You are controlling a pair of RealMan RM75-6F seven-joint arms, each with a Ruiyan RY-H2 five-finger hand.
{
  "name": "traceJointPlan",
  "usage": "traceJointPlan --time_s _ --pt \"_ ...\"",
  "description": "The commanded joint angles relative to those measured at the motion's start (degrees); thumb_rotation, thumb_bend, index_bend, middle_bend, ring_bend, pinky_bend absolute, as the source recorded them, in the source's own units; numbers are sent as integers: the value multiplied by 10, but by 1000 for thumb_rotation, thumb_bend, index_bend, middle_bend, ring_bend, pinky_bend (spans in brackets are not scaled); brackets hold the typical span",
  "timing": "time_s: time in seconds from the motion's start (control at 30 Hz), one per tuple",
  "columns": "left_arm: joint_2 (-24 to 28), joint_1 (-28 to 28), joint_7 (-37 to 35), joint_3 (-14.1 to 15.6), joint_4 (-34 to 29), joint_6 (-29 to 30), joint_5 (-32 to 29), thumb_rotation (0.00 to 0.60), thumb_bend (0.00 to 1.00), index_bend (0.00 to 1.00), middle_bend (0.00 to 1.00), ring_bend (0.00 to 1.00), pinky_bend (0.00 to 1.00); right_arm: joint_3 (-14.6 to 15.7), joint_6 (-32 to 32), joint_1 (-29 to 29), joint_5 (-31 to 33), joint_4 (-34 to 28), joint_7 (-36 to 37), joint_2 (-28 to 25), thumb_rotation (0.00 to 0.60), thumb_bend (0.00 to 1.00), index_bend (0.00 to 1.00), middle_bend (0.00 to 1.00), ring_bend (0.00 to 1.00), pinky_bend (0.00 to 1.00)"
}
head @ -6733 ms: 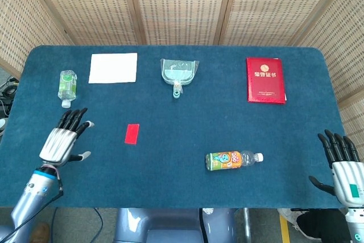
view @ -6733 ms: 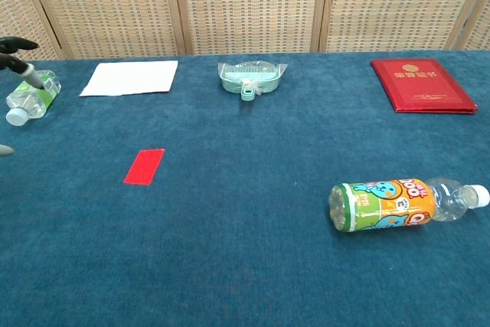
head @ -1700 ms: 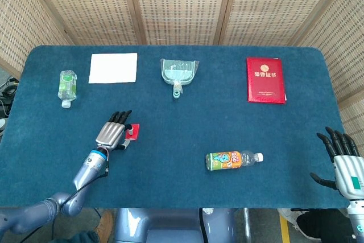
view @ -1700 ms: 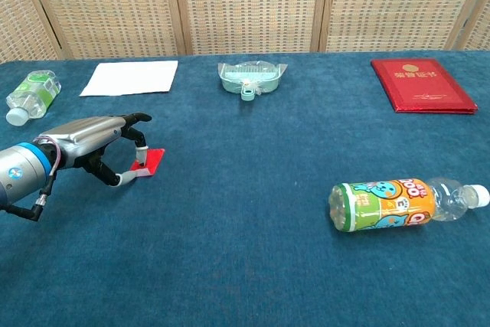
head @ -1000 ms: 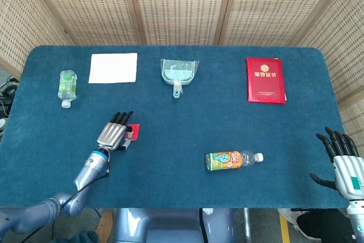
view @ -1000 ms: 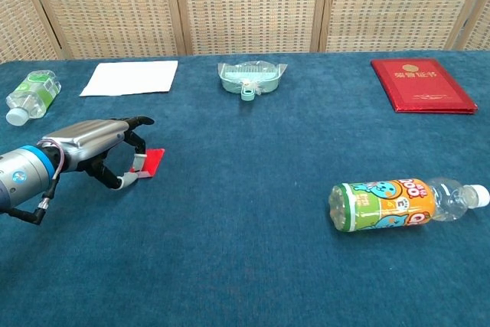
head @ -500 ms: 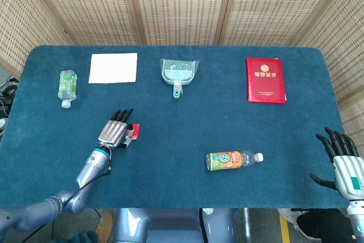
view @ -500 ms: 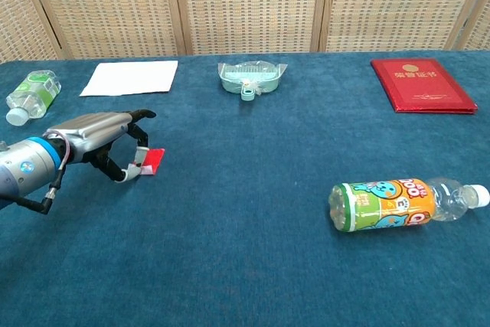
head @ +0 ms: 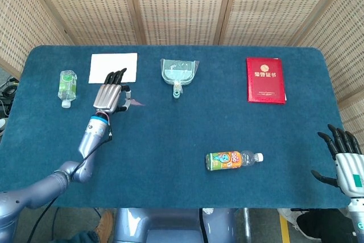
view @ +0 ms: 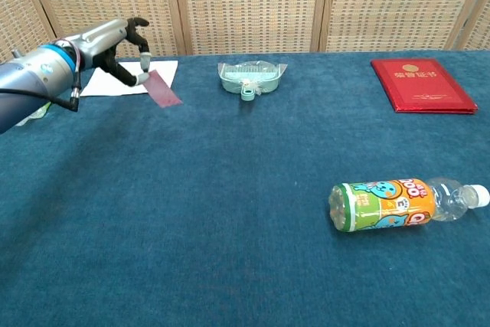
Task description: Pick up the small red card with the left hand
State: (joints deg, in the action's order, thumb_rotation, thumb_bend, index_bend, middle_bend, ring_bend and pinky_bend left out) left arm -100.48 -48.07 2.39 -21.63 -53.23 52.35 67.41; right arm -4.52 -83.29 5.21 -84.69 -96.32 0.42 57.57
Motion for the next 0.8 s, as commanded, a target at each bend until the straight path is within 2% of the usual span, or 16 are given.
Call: traceJointPlan --time_s 0.03,0.1,0.13,0.27,0.43,0.6,0.8 --pt "14 -5 -26 -9 -15 21 12 600 401 658 0 0 0 -1 1 0 2 2 1 0 600 0 142 0 0 0" --pt "26 2 -44 -7 -42 25 16 600 399 659 0 0 0 -1 1 1 3 3 1 1 600 0 142 0 0 0" --pt "41 11 -66 -4 -76 24 20 600 398 661 0 0 0 -1 1 1 4 3 1 1 600 0 142 0 0 0" --pt "115 50 -138 26 -219 14 47 600 402 667 0 0 0 0 4 1 3 2 -1 1 600 0 142 0 0 0" --pt "194 79 -212 72 -342 -4 100 600 415 668 0 0 0 2 2 1 -2 -2 -3 1 600 0 141 0 0 0" --pt "255 92 -319 128 -418 -36 166 600 442 670 0 0 0 4 0 -1 -4 -1 0 0 600 0 142 0 0 0" --pt "275 87 -383 166 -445 -43 219 600 474 673 0 0 0 4 0 -1 -4 -2 1 -1 600 0 141 0 0 0"
